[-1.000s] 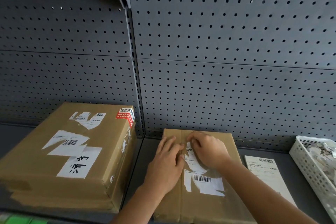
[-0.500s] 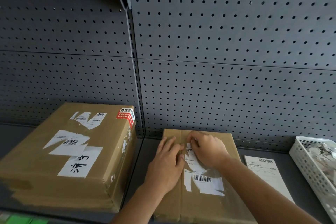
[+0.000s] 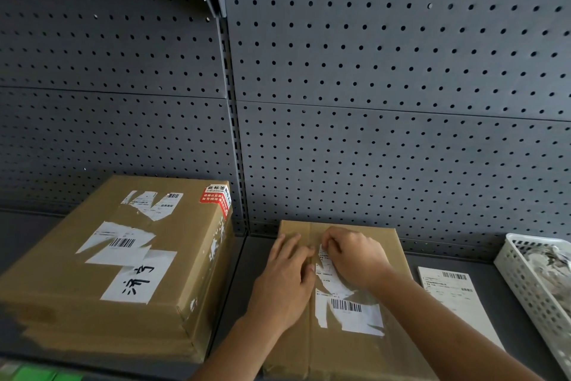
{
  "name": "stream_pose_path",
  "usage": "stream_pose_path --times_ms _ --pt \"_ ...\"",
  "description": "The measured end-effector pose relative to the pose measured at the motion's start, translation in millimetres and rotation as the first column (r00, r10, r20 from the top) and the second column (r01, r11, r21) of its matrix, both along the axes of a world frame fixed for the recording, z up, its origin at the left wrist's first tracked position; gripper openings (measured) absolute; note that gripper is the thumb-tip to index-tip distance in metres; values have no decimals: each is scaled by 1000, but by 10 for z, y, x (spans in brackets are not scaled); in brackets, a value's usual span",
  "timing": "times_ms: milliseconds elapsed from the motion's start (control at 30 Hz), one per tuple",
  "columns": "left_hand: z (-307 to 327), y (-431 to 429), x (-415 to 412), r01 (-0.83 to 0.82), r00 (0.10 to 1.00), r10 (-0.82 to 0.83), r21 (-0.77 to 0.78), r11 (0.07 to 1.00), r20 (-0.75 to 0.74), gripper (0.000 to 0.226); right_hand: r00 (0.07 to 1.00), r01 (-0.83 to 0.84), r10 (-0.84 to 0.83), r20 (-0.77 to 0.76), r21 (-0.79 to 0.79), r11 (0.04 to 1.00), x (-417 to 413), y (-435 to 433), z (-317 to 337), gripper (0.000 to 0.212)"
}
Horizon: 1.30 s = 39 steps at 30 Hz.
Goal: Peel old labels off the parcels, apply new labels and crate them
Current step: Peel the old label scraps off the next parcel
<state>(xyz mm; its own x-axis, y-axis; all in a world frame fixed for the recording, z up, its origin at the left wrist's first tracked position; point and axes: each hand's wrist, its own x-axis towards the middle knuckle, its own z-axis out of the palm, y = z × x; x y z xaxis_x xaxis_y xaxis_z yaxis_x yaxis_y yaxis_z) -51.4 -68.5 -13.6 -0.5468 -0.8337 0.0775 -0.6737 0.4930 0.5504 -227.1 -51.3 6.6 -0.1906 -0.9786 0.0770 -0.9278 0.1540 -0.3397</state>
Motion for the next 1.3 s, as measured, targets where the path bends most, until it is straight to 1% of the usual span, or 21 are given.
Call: stream_pose_path --times_ms 100,300,433,533,733,800,900,933,1100,1167,1300 --pt "12 7 0 -4 1000 4 -5 1000 2 35 998 35 -33 53 -37 999 -30 17 -30 20" --pt "13 8 6 -7 1000 7 -10 1000 3 33 999 36 -35 8 -36 999 37 -5 -33 23" --pt "4 13 3 -4 1000 4 -4 1000 1 34 999 48 -47 22 -17 999 -6 -5 -30 23" --pt "2 3 4 -7 1000 7 -9 1000 -3 34 997 64 -62 54 -38 997 -13 6 -47 22" --pt "10 12 6 -7 1000 7 -6 1000 -2 34 999 36 -36 -2 -31 999 17 -17 -49 23" --pt "12 17 -1 -7 1000 7 -1 1000 -3 34 999 38 -38 12 -19 999 -13 -7 -41 22" --pt "33 14 -2 -5 1000 5 2 1000 -4 34 996 49 -45 74 -51 998 -43 4 -52 17" --pt "30 15 -4 -6 1000 6 1 1000 -3 34 997 41 -37 68 -59 997 -37 8 -49 14" --pt "17 10 6 -4 1000 4 -12 1000 -4 33 999 -36 32 -38 -92 995 11 11 -55 13" --pt "20 10 -3 -6 1000 6 -14 1000 -2 33 996 -39 31 -88 -98 994 22 -15 -70 13" --pt "29 20 1 -13 1000 13 -16 1000 3 32 971 -61 52 -233 -32 998 63 -74 -111 14"
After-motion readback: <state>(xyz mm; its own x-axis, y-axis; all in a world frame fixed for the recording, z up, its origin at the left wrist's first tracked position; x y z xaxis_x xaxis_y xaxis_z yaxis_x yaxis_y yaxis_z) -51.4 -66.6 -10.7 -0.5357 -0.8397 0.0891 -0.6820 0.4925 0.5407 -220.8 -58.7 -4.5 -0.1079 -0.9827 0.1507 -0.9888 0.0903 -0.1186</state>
